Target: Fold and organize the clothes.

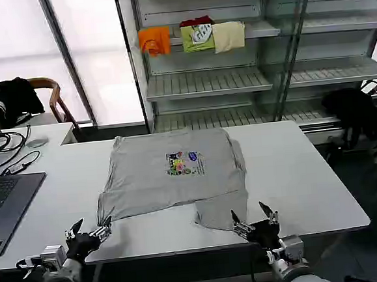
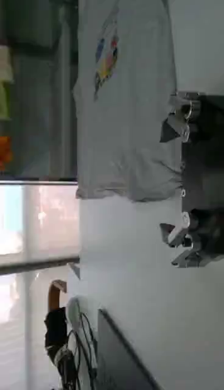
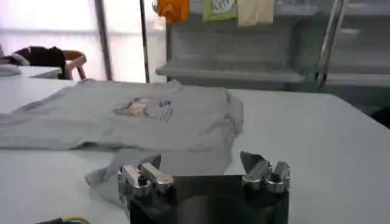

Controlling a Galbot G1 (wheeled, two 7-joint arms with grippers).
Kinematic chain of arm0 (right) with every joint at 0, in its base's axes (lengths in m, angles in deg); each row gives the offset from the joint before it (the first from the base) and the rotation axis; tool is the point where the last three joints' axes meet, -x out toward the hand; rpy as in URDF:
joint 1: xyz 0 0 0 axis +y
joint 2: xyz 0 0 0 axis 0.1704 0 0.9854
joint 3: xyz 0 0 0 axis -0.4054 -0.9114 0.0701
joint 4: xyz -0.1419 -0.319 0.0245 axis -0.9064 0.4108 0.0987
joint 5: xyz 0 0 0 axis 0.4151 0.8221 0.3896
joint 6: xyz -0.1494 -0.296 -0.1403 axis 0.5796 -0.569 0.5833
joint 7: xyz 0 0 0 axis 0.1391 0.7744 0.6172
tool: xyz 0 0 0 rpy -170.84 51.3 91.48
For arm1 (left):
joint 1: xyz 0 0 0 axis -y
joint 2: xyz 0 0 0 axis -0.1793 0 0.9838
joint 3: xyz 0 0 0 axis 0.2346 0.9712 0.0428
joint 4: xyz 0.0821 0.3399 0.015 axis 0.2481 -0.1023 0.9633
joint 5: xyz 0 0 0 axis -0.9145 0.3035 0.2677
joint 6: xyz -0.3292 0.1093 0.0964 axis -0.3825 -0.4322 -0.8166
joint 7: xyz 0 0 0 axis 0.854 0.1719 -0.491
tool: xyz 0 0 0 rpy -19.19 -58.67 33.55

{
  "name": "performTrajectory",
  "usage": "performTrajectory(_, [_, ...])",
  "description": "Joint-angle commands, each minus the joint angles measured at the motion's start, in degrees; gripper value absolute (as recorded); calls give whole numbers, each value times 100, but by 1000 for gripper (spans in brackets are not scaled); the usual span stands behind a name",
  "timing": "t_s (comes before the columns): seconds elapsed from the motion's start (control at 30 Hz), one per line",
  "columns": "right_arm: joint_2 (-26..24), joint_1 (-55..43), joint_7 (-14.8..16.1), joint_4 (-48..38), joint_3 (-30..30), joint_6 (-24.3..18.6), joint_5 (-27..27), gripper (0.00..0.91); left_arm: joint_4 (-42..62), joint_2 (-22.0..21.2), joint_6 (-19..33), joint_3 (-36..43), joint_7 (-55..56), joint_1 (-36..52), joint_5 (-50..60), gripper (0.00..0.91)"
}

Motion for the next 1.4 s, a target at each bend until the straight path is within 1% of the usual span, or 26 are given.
performTrajectory(0.03, [124, 29, -24, -333, -66, 35, 210, 504, 445, -12, -14, 73, -41, 133, 132, 867])
performTrajectory(0.07, [135, 22, -32, -365, -75, 37, 252, 413, 453, -14, -15, 87, -41, 134, 132, 856])
performTrajectory(0.1, [151, 15, -28, -382, -82, 35, 281, 312, 461, -25, -14, 95, -47, 144, 132, 806])
performTrajectory(0.13, [161, 9, -18, -468, -104, 34, 335, 151, 469, -41, -13, 104, -63, 156, 129, 705])
performTrajectory(0.17, [161, 10, -16, -468, -110, 34, 337, 71, 470, -49, -13, 109, -69, 160, 127, 655])
performTrajectory(0.2, [164, 11, -2, -524, -122, 31, 363, 0, 471, -57, -10, 112, -84, 166, 129, 504])
performTrajectory(0.23, [176, 11, 32, -554, -130, 29, 350, 0, 473, -57, -4, 119, -102, 175, 128, 333])
performTrajectory(0.27, [180, 7, 40, -567, -134, 29, 349, 0, 475, -58, 1, 123, -103, 184, 130, 242])
performTrajectory(0.3, [185, 4, 50, -576, -137, 27, 349, 0, 482, -59, 16, 123, -114, 196, 132, 81])
performTrajectory(0.33, [207, -17, 67, -588, -138, -13, 322, 0, 496, -59, 47, 126, -118, 213, 134, 10])
performTrajectory(0.37, [208, -20, 68, -588, -139, -27, 320, 0, 507, -61, 94, 126, -113, 221, 141, 20])
performTrajectory(0.6, [233, -91, 65, -477, -156, -328, 187, 0, 516, -67, 181, 104, -119, 252, 105, 10])
performTrajectory(0.8, [255, -224, -20, -370, -117, -762, -56, 0, 297, -60, 306, 90, -48, 316, 50, 0])
performTrajectory(0.83, [275, -300, -53, -362, -105, -889, -77, 0, 276, -63, 438, 99, -36, 368, 86, 0])
performTrajectory(0.87, [282, -319, -61, -364, -101, -917, -76, 0, 256, -61, 494, 111, -47, 404, 110, 0])
performTrajectory(1.03, [339, -585, -133, -397, -82, -876, -123, 0, 276, -34, 547, 134, -123, 604, 27, 0])
performTrajectory(1.3, [348, -788, -137, -464, -33, -856, -200, 0, 321, -4, 602, 118, -210, 802, -253, 0])
performTrajectory(1.4, [377, -1130, -182, -567, 15, -804, -265, 0, 392, 45, 553, 121, -185, 1097, -394, 0])
